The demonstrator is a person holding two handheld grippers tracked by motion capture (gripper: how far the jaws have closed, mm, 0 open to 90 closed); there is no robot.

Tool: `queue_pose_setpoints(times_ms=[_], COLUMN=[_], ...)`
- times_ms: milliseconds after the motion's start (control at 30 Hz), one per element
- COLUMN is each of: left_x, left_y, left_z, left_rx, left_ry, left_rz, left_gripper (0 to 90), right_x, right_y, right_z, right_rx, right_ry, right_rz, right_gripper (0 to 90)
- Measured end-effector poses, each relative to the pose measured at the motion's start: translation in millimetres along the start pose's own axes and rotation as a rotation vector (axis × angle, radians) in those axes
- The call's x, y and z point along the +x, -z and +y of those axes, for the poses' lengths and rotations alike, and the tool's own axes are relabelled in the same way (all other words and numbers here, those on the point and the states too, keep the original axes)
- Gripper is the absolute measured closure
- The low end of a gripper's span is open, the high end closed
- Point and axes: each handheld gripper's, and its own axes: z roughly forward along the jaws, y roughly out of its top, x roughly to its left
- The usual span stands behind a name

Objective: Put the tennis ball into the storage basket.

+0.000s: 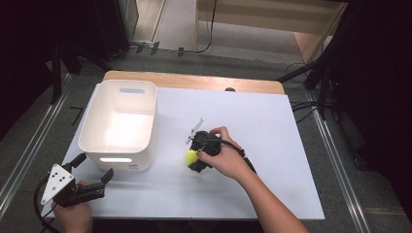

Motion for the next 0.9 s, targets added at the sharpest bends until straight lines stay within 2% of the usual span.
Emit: queue_pose_setpoints(times_ms=[33, 500, 633, 900], left_x=[0.0, 0.2, 0.3, 0.5], left_y=[0.0, -0.1, 0.0, 0.0], left_z=[0.0, 0.1, 0.1, 0.1], left_rx=[0.0, 0.0, -0.001, -0.002], left_ry=[0.001, 0.001, 0.003, 0.004], left_rz=[0.0, 0.001, 0.0, 0.001], left_gripper=[0.0, 0.0, 0.0, 0.0], right_x=[0.8, 0.0, -0.2, -0.7], right_y=[-1.4, -8.2, -11.1, -13.9], right_z=[0.8, 3.8, 4.7, 6.3], right_rx=[0.003, 0.014, 0.028, 0.022], right_ry=[-0.001, -0.013, -0.002, -0.004], right_rz=[0.0, -0.03, -0.051, -0.067], right_gripper=[17.7, 19.6, 19.8, 22.1])
